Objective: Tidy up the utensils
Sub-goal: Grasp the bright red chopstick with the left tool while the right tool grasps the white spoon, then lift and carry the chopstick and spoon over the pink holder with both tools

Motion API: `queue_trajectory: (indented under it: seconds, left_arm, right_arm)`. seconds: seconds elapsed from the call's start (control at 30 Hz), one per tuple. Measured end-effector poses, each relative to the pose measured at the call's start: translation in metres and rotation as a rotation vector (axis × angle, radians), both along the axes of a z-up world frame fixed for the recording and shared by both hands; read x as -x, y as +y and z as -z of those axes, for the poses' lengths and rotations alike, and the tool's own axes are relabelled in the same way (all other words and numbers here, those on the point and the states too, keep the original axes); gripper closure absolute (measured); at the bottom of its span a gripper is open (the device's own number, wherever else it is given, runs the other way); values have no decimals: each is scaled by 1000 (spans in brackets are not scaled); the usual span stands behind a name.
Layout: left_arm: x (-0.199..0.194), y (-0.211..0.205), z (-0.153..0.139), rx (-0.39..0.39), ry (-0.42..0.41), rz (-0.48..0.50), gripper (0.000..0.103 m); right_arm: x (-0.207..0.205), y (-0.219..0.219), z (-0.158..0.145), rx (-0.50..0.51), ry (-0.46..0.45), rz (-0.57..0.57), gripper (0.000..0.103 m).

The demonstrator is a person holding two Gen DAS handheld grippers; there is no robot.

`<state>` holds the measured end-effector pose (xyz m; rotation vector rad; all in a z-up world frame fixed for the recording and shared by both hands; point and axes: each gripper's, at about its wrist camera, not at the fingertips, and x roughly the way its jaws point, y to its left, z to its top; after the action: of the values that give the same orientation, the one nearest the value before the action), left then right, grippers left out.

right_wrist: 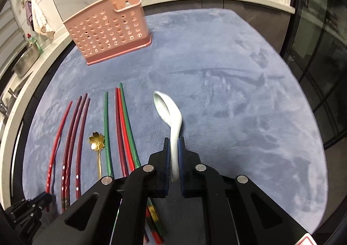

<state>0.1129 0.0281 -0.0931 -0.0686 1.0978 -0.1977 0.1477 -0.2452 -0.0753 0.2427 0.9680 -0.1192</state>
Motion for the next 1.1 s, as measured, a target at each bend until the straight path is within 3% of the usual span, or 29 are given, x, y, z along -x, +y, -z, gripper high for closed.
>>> queue_trajectory:
  seconds: [0.4, 0.63, 1.1]
  left_arm:
    - [-9, 9, -68, 18, -138, -20, 96]
    - [-38, 15, -113, 22, -243, -32, 96]
    - [-124, 0, -216, 24, -483, -23, 96]
  right_arm:
    - [6, 6, -53, 43, -82, -8, 97]
    - [1, 9, -71, 47, -121, -23, 97]
    - [-68, 9, -121, 43, -198, -80, 97]
